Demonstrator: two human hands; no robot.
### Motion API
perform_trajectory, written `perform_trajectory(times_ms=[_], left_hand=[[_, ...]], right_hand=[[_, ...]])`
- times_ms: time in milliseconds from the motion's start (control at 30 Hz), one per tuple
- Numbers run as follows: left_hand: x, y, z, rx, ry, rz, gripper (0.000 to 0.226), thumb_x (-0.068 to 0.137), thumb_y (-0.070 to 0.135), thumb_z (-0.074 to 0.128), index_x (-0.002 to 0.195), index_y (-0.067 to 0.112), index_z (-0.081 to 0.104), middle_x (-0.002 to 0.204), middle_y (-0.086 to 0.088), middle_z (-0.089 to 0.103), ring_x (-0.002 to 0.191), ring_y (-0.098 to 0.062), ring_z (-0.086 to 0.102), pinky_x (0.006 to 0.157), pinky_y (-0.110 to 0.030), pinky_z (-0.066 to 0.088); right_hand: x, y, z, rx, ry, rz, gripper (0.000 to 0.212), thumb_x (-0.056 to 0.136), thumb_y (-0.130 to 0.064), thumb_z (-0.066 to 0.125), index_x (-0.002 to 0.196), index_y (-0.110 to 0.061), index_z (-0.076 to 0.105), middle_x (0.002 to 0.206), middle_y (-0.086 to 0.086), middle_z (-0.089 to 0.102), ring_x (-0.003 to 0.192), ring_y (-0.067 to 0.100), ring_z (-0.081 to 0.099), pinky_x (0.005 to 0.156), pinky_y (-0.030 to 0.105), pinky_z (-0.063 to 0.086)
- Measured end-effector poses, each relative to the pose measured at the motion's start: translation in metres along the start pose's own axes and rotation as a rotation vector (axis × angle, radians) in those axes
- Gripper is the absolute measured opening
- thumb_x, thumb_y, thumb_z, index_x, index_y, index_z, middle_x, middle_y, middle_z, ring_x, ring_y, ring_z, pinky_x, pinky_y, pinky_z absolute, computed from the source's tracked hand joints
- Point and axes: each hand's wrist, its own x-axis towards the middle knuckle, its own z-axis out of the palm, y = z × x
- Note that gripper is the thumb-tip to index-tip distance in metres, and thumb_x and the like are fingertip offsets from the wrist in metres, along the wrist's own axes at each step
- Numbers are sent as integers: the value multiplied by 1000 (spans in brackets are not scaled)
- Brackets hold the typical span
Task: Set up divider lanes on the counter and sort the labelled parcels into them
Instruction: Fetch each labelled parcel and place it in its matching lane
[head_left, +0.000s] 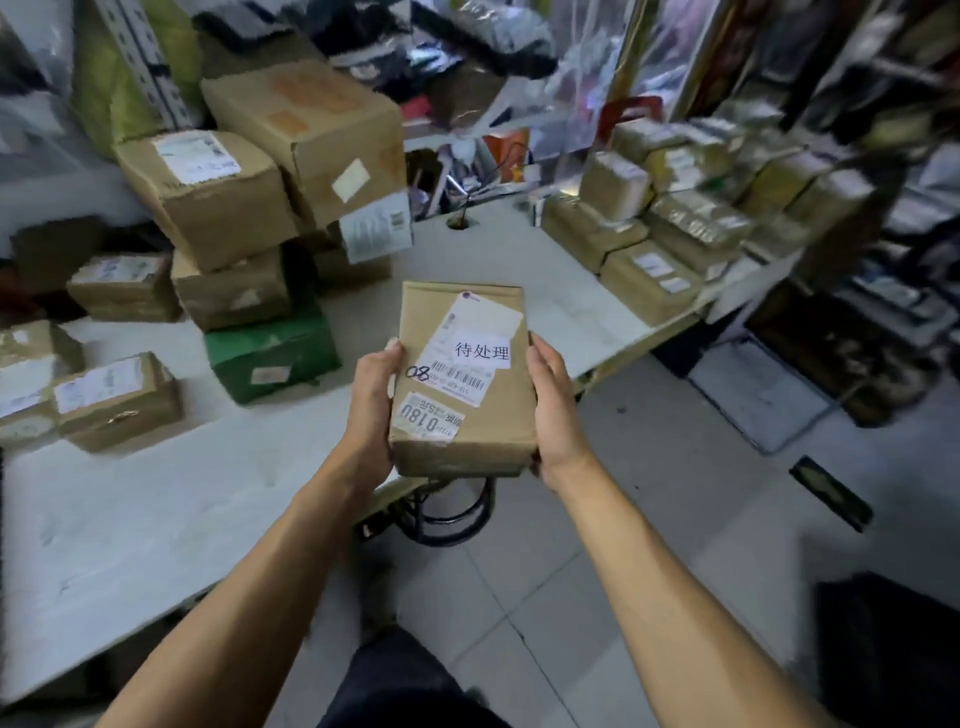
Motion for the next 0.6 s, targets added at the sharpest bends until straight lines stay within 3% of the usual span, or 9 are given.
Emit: perform_trajectory(times_ms=[67,133,200,267,333,467,600], left_hand=[[7,-13,33,5,-38,-60,91,74,62,69,144,10,44,127,-24,68,101,-36,73,70,-41,61],[13,-23,66,-7,-83,-120,75,87,56,67,144,13,44,129,-23,67,97,-34,75,67,-42,62],[24,-32,93,-2,-119,-166,73,87,55,68,143,14,45,128,-22,68,100,-35,74,68,-44,61],[40,-41,116,47,-157,-182,90,74,60,74,144,13,45,129,-21,67,109,-38,71,73,-45,61],[60,-48,137,76,-165,-167,87,75,59,73,143,12,46,131,-21,66,112,-39,69,77,-48,61],[113,-65,175,98,-149,-189,93,65,64,75,141,16,48,130,-18,67,115,-38,68,97,-57,55],[180,-80,222,128,-148,-194,74,85,65,62,138,16,49,122,-17,71,108,-38,71,86,-48,61]], right_hand=[[-3,-10,-34,14,70,-4,42,103,-45,52,141,-27,52,136,-5,61,118,6,63,92,26,53],[-3,-17,-64,46,108,-4,22,106,-37,49,127,-35,58,122,-14,69,108,0,66,84,20,54],[2,-20,-90,65,169,-6,19,106,-36,51,123,-36,59,115,-16,71,103,-2,68,80,19,54],[12,-22,-111,65,215,3,42,100,-46,58,138,-29,54,125,-10,68,112,5,67,89,28,56],[27,-22,-130,72,240,16,62,88,-55,63,143,-29,49,130,-9,65,119,10,64,100,36,54],[76,-22,-166,14,248,45,75,78,-66,68,143,-35,50,137,-12,61,128,12,58,110,45,48],[151,-24,-207,-36,233,89,83,69,-76,72,143,-44,50,141,-8,59,128,16,58,107,52,49]])
